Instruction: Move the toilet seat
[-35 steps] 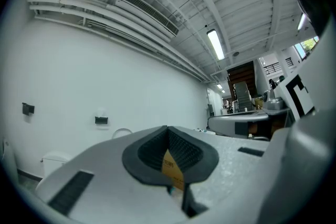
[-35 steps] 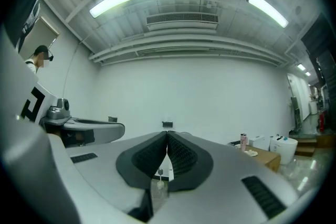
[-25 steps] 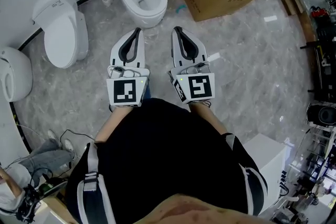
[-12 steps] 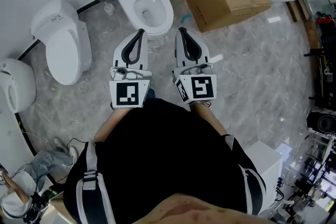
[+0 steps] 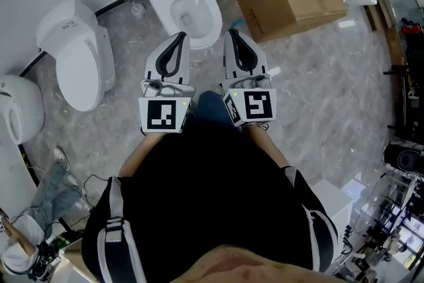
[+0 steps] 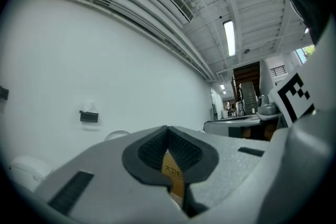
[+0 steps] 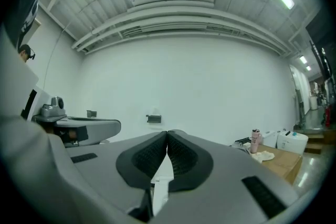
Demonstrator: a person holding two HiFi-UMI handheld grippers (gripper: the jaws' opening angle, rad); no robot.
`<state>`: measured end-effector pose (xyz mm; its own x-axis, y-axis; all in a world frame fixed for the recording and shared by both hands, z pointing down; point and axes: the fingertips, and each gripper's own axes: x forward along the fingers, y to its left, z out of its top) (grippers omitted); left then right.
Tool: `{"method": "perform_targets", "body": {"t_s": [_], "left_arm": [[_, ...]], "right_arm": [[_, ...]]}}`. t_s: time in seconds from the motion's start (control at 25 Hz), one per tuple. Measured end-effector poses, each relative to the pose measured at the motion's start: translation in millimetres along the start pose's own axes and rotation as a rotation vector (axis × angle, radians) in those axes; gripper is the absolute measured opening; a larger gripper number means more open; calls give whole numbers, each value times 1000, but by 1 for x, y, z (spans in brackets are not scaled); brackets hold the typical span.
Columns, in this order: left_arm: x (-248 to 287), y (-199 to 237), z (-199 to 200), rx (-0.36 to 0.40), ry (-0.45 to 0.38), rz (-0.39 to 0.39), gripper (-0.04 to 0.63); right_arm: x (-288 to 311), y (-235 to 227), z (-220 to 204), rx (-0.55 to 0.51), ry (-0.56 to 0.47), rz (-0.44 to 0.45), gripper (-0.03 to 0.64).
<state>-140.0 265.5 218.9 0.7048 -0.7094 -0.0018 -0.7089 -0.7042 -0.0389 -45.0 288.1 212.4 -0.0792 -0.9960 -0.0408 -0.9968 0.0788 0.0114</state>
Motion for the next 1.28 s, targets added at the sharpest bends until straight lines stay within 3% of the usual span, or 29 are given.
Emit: {"method": "perform_targets", "body": {"t_s": [0.16,0.48,0.68,1.04,1.28], "left_arm": [[19,10,-10,-23,1,28,8],[103,40,-23,2,-10,117,8],[162,57,-8,-34,-12,178,7],[241,66,-9,-10,-25,320,7],[257,81,-5,-75,-86,403,7]], "right_arm": [[23,-15,-5,5,4,22,20],[117,-63,-22,-46,4,150,20],[176,-104,-19,-11,45,209,20],[244,-157,-37,3,74,371,20],[274,-153,-42,-38,82,472,20]]}}
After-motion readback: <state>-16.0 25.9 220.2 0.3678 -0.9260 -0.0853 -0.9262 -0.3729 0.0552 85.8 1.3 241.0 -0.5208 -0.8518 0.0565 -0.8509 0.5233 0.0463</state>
